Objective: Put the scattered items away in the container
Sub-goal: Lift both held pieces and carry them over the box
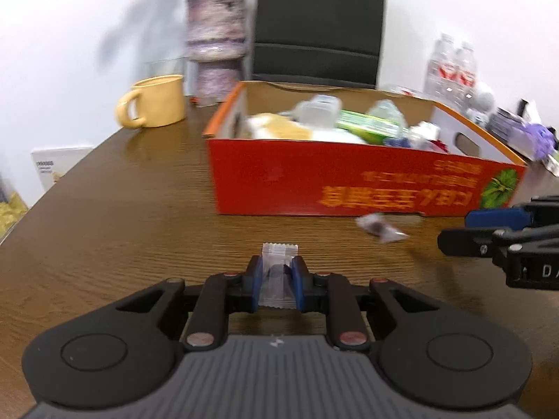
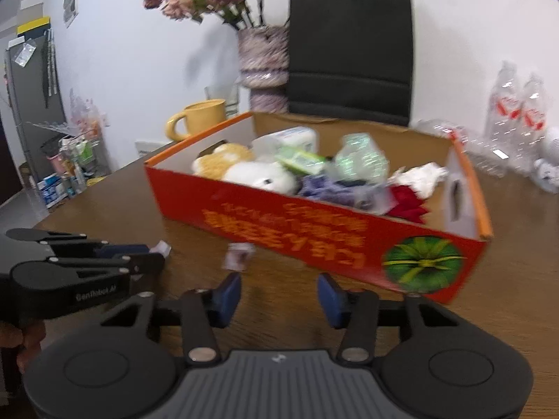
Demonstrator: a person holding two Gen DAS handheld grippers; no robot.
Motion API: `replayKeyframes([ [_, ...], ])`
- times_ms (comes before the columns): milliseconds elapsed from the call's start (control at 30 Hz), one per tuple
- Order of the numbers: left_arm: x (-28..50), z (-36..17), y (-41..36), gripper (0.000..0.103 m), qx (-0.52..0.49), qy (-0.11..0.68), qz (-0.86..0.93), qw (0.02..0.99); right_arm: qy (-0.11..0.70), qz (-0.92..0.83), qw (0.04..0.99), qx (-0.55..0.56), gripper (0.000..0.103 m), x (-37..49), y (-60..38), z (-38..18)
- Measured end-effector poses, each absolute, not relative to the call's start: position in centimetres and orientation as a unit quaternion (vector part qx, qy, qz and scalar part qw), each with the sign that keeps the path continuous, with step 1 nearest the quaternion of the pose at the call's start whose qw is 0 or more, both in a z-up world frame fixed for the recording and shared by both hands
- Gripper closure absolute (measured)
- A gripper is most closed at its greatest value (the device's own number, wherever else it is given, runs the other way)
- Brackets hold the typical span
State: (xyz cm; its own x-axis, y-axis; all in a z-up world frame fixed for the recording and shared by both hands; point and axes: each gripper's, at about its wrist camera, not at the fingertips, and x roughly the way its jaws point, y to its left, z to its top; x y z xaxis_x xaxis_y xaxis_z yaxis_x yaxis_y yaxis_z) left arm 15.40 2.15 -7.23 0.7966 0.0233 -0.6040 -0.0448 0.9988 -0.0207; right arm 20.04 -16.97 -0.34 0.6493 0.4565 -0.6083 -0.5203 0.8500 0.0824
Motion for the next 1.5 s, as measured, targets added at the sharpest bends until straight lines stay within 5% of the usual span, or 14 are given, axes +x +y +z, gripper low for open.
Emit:
replayKeyframes([
  [267,15.1,-7.2,4.8,0.084,-0.042,0.311,0.01,0.949,0.328,0.272,0.902,-0.061,0.07,21.8,-11.9,-0.8],
  [433,15.1,-7.2,5.6,0.084,-0.061,0.31,0.001,0.949,0.348,0.258,0.898,-0.075,0.091,22.7,-10.6,-1.7],
  [733,14.3,-6.4,5.5,0.084,-0.065,0.299,0.013,0.952,0.305,0.268,0.911,-0.073,0.092,20.3,-11.7,0.5],
  [1200,16.1,2.5,-0.7,0.084,-0.027,0.181,-0.023,0.983,0.214,0.204,0.955,0.025,0.092,22.3,-20.1,7.9],
  [1500,22.5,2.1,-5.2,0.084,-0.028,0.215,-0.038,0.975,0.231,0.175,0.956,0.037,0.092,26.2,-22.4,7.5],
])
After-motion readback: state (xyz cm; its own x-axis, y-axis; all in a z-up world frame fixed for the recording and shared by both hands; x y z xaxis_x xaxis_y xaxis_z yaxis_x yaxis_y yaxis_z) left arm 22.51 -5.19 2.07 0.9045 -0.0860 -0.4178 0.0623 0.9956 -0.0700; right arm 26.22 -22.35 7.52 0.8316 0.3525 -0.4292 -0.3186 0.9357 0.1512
